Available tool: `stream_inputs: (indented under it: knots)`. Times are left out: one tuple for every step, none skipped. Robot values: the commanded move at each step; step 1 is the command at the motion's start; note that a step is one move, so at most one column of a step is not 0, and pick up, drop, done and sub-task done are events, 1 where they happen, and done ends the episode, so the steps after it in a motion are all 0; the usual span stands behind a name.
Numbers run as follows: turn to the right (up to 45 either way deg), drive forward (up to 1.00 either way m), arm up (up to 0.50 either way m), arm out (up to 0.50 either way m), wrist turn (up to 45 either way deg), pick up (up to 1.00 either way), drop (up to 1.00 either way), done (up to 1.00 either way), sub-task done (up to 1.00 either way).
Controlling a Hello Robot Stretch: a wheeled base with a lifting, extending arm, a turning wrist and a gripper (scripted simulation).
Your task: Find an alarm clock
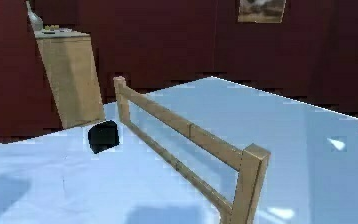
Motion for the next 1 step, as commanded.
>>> stream_inputs:
  knots:
    - [45.0, 0.00, 0.00, 0.00, 0.0, 0.00, 0.00, 0.00, 0.00]
